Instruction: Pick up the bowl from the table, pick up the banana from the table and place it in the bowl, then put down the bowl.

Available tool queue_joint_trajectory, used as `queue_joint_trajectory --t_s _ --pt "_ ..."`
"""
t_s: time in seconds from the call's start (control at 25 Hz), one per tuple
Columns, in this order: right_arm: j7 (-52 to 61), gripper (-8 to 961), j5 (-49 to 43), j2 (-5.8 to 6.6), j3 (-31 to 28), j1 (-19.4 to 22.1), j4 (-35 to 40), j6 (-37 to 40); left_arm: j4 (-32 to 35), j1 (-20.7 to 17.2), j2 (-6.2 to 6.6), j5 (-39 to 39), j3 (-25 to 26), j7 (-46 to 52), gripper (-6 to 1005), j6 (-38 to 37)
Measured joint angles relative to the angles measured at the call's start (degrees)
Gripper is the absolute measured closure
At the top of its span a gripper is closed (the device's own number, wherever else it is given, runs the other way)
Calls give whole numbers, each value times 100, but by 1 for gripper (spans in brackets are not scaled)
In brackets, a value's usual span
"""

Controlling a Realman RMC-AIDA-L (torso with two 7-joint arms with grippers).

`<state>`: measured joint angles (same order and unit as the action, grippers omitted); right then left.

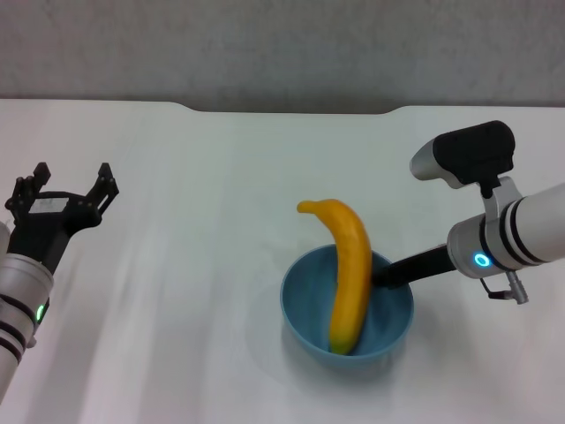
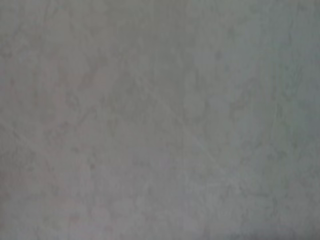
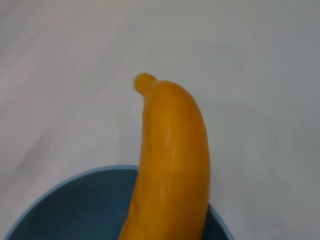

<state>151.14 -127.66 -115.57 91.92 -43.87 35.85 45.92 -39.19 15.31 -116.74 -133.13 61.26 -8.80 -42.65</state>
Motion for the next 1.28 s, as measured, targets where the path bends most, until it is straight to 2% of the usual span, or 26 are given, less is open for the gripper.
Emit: queue_joint_trajectory --t_s 0.24,0.44,0.56,0.72,0.92,1.08,1.28 --pt "-4 567 6 0 208 196 411 7 36 14 2 -6 0 51 103 3" --pt "-4 314 35 26 185 248 601 217 168 31 3 -3 40 53 105 5" --pt "-23 251 -31 44 172 495 1088 397 200 23 13 -1 54 54 107 -1" --pt "-101 167 -320 46 107 1115 2117 425 340 29 17 -1 66 56 109 -150" --pt "-254 76 -372 44 -288 1647 2928 496 618 23 15 -4 69 371 110 -515" --pt "-609 50 -272 33 -466 1873 3043 221 804 69 26 -32 65 726 111 -660" --pt "-1442 50 349 7 -274 2296 2957 -953 931 110 38 -58 54 1019 112 -817"
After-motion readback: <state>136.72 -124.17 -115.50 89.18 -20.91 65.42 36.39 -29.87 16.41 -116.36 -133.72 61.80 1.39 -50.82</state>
